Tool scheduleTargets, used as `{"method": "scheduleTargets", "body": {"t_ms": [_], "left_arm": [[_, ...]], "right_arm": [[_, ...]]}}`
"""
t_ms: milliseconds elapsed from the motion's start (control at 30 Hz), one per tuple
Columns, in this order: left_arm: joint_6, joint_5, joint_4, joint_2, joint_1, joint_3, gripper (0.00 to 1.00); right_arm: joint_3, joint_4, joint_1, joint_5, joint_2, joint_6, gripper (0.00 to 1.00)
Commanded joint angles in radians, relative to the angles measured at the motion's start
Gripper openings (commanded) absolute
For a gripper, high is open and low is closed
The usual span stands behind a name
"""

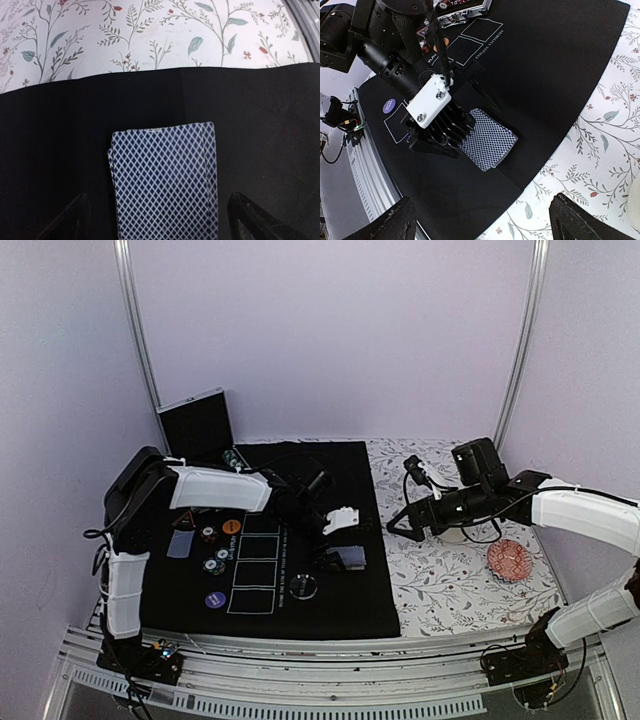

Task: Distribute texas hold em gaming equipment
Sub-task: Pick up the poker card from the poker table mat.

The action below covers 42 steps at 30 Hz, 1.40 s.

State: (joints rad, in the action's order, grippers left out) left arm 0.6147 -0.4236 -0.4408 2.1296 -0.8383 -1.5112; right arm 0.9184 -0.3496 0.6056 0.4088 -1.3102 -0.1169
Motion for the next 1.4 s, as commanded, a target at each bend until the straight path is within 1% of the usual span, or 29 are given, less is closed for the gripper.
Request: {"method": "scheduleTargets", "body": {"t_ms": [0, 200, 300, 433, 700, 767, 833, 867, 1000, 1167, 1267, 1367], "left_arm": [[0.035, 0.037, 0.043, 0.03, -0.023, 0.015, 0.98], [0.064, 0.044, 0.03, 0.067, -0.025, 0.01, 0.98], [0.057, 0.05, 0.022, 0.087, -0.026, -0.009, 0.95], [0.051, 0.048, -0.019, 0.112, -0.025, -0.04, 0.88], [0.092, 0.039, -0.086, 0.131, -0.026, -0.041, 0.73], [0.096, 0.033, -0.095, 0.131, -0.025, -0.04, 0.67], [0.1, 0.028, -0.097, 0.128, -0.025, -0.037, 0.58], [0.099, 0.029, -0.096, 0.124, -0.026, -0.035, 0.55], [0.081, 0.048, -0.043, 0.089, -0.026, 0.007, 0.54], [0.063, 0.089, 0.089, -0.017, -0.027, 0.098, 0.54], [0.058, 0.115, 0.102, -0.075, -0.034, 0.111, 0.54], [0.054, 0.143, 0.105, -0.137, -0.048, 0.128, 0.54]], "right_arm": [[-0.026, 0.025, -0.007, 0.031, 0.025, -0.014, 0.94], [-0.039, 0.033, -0.007, 0.036, 0.031, -0.018, 0.94], [-0.039, 0.036, -0.007, 0.035, 0.031, -0.019, 0.94], [-0.039, 0.04, -0.007, 0.036, 0.027, -0.024, 0.94], [-0.035, 0.054, -0.007, 0.043, 0.025, -0.033, 0.94], [-0.033, 0.058, -0.009, 0.038, 0.026, -0.039, 0.94], [-0.037, 0.065, -0.014, 0.028, 0.025, -0.049, 0.94], [-0.041, 0.069, -0.018, 0.023, 0.025, -0.056, 0.94], [-0.074, 0.109, -0.054, 0.034, 0.037, -0.109, 0.94], [-0.155, 0.238, -0.099, 0.114, 0.065, -0.192, 0.95], [-0.185, 0.312, -0.1, 0.151, 0.042, -0.242, 0.94], [-0.19, 0.365, -0.101, 0.194, -0.008, -0.294, 0.91]]}}
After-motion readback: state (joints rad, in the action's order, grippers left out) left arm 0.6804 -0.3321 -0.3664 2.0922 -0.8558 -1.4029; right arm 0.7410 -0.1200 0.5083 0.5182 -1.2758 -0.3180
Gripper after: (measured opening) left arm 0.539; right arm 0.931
